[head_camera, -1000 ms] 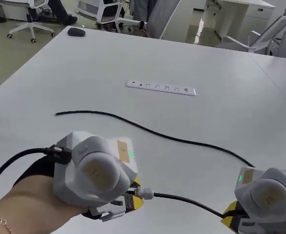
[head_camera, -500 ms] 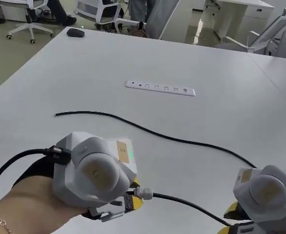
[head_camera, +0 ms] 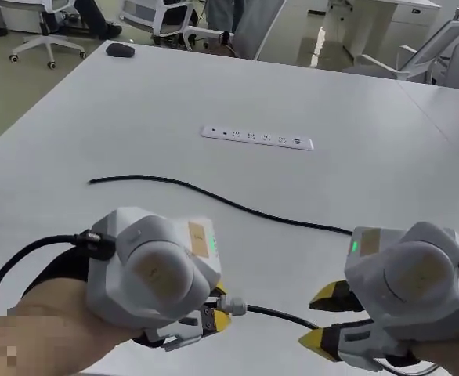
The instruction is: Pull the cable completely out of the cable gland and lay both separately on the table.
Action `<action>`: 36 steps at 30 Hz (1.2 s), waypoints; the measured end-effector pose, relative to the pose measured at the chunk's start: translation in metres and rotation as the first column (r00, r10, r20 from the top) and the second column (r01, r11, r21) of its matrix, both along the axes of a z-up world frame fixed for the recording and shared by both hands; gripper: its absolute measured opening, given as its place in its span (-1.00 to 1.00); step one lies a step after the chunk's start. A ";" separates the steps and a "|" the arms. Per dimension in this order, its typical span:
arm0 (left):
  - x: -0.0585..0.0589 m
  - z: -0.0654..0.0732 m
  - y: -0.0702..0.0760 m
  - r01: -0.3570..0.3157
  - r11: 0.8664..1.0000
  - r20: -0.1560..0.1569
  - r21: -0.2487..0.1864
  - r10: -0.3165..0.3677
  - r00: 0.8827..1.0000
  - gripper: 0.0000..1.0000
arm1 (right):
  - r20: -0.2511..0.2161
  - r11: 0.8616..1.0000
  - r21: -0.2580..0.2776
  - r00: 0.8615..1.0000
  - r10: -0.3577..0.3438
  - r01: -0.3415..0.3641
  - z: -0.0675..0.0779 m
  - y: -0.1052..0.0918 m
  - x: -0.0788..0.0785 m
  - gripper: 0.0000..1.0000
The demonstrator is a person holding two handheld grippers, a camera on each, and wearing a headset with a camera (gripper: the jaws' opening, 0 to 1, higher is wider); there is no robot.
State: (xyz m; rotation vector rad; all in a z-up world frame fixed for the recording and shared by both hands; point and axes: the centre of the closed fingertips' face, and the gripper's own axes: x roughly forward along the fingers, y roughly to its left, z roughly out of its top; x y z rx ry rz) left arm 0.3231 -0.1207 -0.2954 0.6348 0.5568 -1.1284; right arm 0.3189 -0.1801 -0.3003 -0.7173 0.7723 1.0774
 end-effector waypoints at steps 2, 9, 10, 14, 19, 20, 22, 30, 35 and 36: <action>0.000 -0.001 0.000 0.003 1.000 0.000 0.003 -0.003 1.000 -0.66 | 0.019 1.000 0.010 1.000 0.022 -0.022 0.002 0.010 0.001 -0.54; -0.001 0.000 -0.002 0.011 1.000 0.007 0.001 -0.011 1.000 -0.66 | 0.054 0.995 -0.001 0.994 0.096 -0.096 0.000 0.030 -0.003 -0.61; -0.001 0.001 -0.002 0.011 1.000 0.008 -0.001 -0.011 1.000 -0.66 | 0.052 0.995 -0.002 0.993 0.103 -0.103 -0.001 0.033 -0.004 -0.62; -0.001 0.001 -0.003 0.016 1.000 0.009 -0.005 -0.016 1.000 -0.66 | 0.067 0.992 -0.017 0.990 0.124 -0.123 -0.004 0.037 -0.004 -0.67; -0.003 0.002 -0.006 0.024 1.000 0.004 -0.016 -0.024 1.000 -0.66 | 0.068 0.991 -0.020 0.989 0.135 -0.134 -0.005 0.039 -0.004 -0.76; -0.003 0.003 -0.007 0.027 0.999 0.007 -0.018 -0.027 1.000 -0.66 | 0.067 0.991 -0.019 0.989 0.134 -0.133 -0.006 0.039 -0.004 -0.77; -0.003 0.003 -0.008 0.031 0.999 0.009 -0.017 -0.030 0.999 -0.66 | 0.064 0.991 -0.020 0.989 0.135 -0.134 -0.007 0.039 -0.003 -0.81; -0.004 0.003 -0.009 0.039 0.999 0.011 -0.019 -0.038 0.999 -0.66 | 0.064 0.992 -0.005 0.989 0.130 -0.130 -0.007 0.036 -0.001 -0.92; -0.005 0.003 -0.010 0.038 0.999 0.008 -0.017 -0.038 0.999 -0.66 | 0.056 0.993 0.006 0.991 0.118 -0.118 -0.008 0.034 -0.002 -0.92; -0.005 0.002 -0.009 0.038 0.999 0.007 -0.013 -0.038 0.999 -0.66 | 0.055 0.993 0.000 0.992 0.118 -0.118 -0.009 0.033 -0.003 -0.92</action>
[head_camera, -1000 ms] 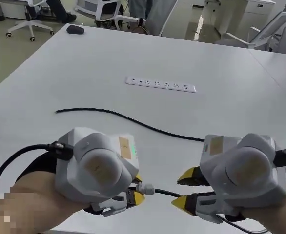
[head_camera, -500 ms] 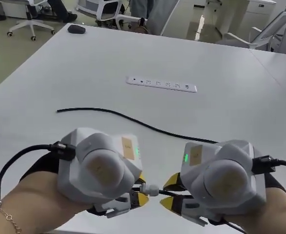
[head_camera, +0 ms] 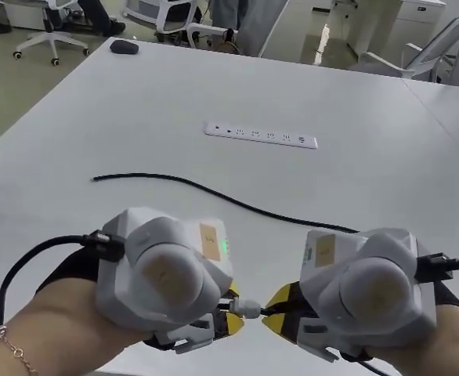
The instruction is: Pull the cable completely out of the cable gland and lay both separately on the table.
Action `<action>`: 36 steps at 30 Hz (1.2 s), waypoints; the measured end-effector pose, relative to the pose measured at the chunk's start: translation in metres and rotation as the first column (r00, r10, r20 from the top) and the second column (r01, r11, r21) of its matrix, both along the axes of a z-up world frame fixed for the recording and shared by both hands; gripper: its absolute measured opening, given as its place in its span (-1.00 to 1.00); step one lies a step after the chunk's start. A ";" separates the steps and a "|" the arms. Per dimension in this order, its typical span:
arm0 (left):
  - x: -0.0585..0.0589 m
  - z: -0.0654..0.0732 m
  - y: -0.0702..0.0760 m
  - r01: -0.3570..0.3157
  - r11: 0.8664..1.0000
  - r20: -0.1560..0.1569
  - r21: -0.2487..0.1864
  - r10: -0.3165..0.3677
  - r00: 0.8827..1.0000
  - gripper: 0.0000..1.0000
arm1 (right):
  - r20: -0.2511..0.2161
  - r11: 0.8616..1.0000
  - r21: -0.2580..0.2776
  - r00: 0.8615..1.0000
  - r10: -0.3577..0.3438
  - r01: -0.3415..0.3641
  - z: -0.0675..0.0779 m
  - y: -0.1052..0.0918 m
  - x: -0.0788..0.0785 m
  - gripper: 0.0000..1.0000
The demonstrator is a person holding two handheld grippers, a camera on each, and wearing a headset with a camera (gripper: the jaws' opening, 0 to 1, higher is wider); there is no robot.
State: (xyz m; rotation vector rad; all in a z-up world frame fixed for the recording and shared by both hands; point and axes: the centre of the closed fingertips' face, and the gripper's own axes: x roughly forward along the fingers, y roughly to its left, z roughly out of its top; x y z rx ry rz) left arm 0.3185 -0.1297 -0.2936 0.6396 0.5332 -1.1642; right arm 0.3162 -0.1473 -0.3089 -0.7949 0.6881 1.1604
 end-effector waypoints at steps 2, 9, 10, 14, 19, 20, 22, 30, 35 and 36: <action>0.000 -0.001 0.001 -0.001 1.000 -0.003 0.004 0.001 1.000 -0.66 | -0.004 1.000 -0.006 1.000 -0.003 0.003 -0.002 -0.004 -0.001 -0.93; 0.002 0.001 0.001 -0.008 1.000 0.003 -0.002 0.008 1.000 -0.66 | -0.021 0.999 -0.023 0.999 -0.046 0.045 -0.006 -0.020 0.001 -0.93; 0.002 0.001 0.002 -0.011 1.000 0.003 -0.004 0.011 1.000 -0.66 | -0.021 0.998 -0.026 0.998 -0.051 0.050 -0.006 -0.024 0.001 -0.93; 0.004 0.002 0.003 -0.021 1.000 0.004 -0.007 0.021 1.000 -0.66 | -0.027 0.997 -0.040 0.997 -0.074 0.073 -0.008 -0.034 0.003 -0.93; 0.003 0.003 0.003 -0.025 1.000 -0.001 -0.015 0.025 1.000 -0.66 | -0.033 0.994 -0.056 0.995 -0.092 0.090 -0.011 -0.044 0.003 -0.93; 0.003 0.002 0.003 -0.025 1.000 0.000 -0.013 0.025 1.000 -0.66 | -0.035 0.994 -0.061 0.995 -0.098 0.096 -0.012 -0.048 0.003 -0.93; 0.003 0.002 0.004 -0.025 1.000 -0.001 -0.012 0.025 1.000 -0.66 | -0.037 0.992 -0.070 0.993 -0.110 0.107 -0.015 -0.053 0.004 -0.93; 0.003 0.003 0.003 -0.025 1.000 0.000 -0.014 0.025 1.000 -0.66 | -0.051 0.979 -0.133 0.986 -0.160 0.153 -0.034 -0.076 0.006 -0.93; 0.004 0.003 0.004 -0.029 0.999 0.000 -0.014 0.029 1.000 -0.66 | -0.057 0.972 -0.160 0.981 -0.184 0.173 -0.041 -0.088 0.006 -0.93; 0.004 0.003 0.004 -0.028 0.999 0.000 -0.015 0.028 1.000 -0.66 | -0.059 0.971 -0.162 0.980 -0.190 0.178 -0.042 -0.091 0.006 -0.93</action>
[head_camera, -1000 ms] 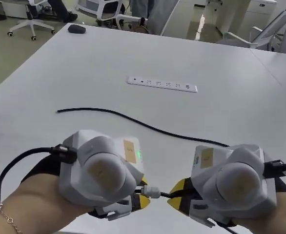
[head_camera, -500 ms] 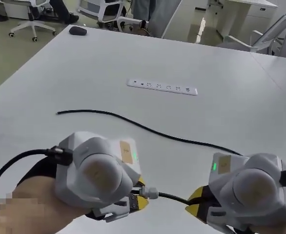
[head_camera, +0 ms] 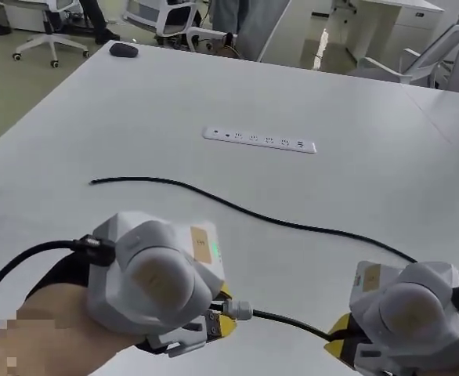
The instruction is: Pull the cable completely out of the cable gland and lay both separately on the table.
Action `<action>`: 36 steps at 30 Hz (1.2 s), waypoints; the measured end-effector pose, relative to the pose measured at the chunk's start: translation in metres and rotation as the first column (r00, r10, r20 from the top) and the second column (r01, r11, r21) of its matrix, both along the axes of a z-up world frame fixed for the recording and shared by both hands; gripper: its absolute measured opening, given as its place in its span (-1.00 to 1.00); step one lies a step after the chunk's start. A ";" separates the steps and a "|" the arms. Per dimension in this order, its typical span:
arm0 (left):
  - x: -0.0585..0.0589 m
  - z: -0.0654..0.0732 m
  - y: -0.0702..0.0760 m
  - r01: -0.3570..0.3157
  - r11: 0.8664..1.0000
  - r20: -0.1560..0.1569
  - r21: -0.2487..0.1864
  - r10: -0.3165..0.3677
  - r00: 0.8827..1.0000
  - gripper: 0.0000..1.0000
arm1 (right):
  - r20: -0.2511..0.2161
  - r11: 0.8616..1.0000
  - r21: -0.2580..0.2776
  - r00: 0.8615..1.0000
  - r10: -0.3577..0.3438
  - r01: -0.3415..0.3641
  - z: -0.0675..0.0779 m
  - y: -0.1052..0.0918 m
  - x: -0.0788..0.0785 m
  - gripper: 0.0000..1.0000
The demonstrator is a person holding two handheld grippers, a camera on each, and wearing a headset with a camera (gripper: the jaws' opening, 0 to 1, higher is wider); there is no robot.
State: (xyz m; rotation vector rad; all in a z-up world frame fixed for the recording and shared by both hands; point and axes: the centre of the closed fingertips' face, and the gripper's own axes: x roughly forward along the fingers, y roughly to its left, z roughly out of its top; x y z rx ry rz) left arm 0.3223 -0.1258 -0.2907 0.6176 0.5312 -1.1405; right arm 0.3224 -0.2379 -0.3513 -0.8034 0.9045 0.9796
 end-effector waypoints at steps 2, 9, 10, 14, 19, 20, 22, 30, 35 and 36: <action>0.000 0.000 0.000 0.002 1.000 0.000 0.001 -0.002 1.000 -0.66 | -0.008 1.000 -0.004 1.000 -0.010 0.010 -0.003 -0.004 -0.001 -0.93; 0.000 0.003 -0.003 0.001 1.000 0.000 -0.018 -0.001 1.000 -0.66 | -0.039 0.999 -0.009 0.998 -0.049 0.048 -0.018 -0.013 -0.005 -0.93; -0.001 0.003 -0.003 0.003 1.000 -0.001 -0.016 -0.003 1.000 -0.66 | -0.041 0.999 -0.011 0.998 -0.053 0.052 -0.019 -0.014 -0.005 -0.93; -0.001 0.002 -0.003 0.004 1.000 -0.001 -0.013 -0.004 1.000 -0.66 | -0.062 0.998 -0.001 0.996 -0.062 0.062 -0.020 -0.013 -0.008 -0.92; -0.001 0.001 -0.003 0.003 1.000 -0.006 -0.011 -0.003 1.000 -0.66 | -0.075 0.992 0.109 0.996 -0.048 0.056 -0.004 0.010 -0.009 -0.68; -0.001 0.000 -0.002 0.003 1.000 -0.005 -0.005 -0.003 1.000 -0.66 | -0.074 0.988 0.144 0.996 -0.048 0.058 0.003 0.017 -0.009 -0.63; -0.001 0.000 -0.002 0.004 1.000 -0.003 -0.003 -0.004 1.000 -0.66 | -0.086 0.977 0.204 0.995 -0.044 0.060 0.017 0.032 -0.010 -0.62; -0.001 0.000 -0.002 0.004 1.000 -0.003 -0.003 -0.004 1.000 -0.66 | -0.085 0.941 0.337 0.996 0.011 0.019 0.059 0.079 -0.010 -0.60; -0.002 -0.001 -0.002 0.005 1.000 -0.005 -0.002 -0.005 1.000 -0.66 | -0.068 0.945 0.327 0.996 0.054 -0.029 0.064 0.092 -0.013 -0.62; -0.002 -0.001 -0.002 0.006 1.000 -0.004 -0.002 -0.006 1.000 -0.66 | -0.060 0.949 0.312 0.996 0.067 -0.045 0.062 0.092 -0.013 -0.62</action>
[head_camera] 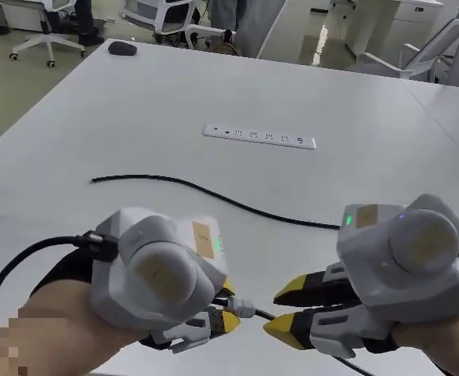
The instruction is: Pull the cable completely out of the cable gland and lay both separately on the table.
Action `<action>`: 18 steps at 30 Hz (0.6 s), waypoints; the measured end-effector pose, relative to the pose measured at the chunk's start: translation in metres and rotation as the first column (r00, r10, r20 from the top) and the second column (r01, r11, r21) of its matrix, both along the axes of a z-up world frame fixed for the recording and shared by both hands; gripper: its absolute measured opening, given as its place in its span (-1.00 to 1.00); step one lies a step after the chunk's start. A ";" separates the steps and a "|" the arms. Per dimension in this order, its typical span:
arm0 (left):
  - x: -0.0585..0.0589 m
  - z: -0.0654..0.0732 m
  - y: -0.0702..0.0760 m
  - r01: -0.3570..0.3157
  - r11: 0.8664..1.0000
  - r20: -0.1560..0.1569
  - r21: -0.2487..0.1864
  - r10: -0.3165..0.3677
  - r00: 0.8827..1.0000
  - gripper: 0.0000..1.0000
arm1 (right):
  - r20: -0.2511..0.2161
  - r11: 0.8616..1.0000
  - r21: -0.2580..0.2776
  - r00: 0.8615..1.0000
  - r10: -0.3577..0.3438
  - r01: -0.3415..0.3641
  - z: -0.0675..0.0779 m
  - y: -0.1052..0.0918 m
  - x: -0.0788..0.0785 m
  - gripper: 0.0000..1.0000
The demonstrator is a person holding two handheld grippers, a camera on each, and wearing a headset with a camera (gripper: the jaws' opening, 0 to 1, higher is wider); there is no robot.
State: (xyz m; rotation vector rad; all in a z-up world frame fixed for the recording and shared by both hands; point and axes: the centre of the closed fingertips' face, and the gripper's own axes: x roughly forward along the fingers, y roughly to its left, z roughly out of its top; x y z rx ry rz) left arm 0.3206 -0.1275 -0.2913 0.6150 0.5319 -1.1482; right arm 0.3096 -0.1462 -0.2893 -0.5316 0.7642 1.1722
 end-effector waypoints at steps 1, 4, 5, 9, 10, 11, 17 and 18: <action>0.000 0.000 0.000 0.001 1.000 0.000 0.001 -0.001 1.000 -0.66 | 0.002 1.000 -0.016 1.000 0.004 -0.004 -0.003 0.000 0.000 -0.62; 0.000 0.000 0.000 0.003 1.000 0.001 0.002 -0.003 1.000 -0.66 | 0.007 0.999 -0.047 1.000 0.010 -0.010 -0.009 -0.001 0.000 -0.62; 0.000 0.000 0.000 0.004 1.000 0.001 0.002 -0.004 1.000 -0.66 | 0.010 0.998 -0.053 1.000 0.013 -0.012 -0.011 -0.001 0.000 -0.63; 0.000 0.000 -0.001 0.007 1.000 0.004 -0.001 -0.007 1.000 -0.66 | 0.030 0.995 -0.094 0.999 0.029 -0.026 -0.018 -0.001 0.002 -0.63; -0.001 0.001 -0.001 0.010 1.000 0.006 -0.002 -0.010 1.000 -0.66 | 0.033 0.995 -0.100 0.999 0.033 -0.029 -0.020 -0.001 0.002 -0.66; -0.001 0.001 -0.002 0.012 1.000 0.007 -0.002 -0.012 1.000 -0.66 | 0.034 0.994 -0.101 0.999 0.034 -0.031 -0.020 -0.001 0.003 -0.68; -0.001 0.001 -0.003 0.021 1.000 0.005 -0.005 -0.021 1.000 -0.66 | 0.038 0.995 -0.089 0.998 0.051 -0.048 -0.023 0.005 0.006 -0.80; -0.002 0.001 -0.003 0.020 1.000 0.003 -0.010 -0.020 1.000 -0.66 | 0.046 0.994 -0.094 0.997 0.061 -0.057 -0.024 0.006 0.006 -0.89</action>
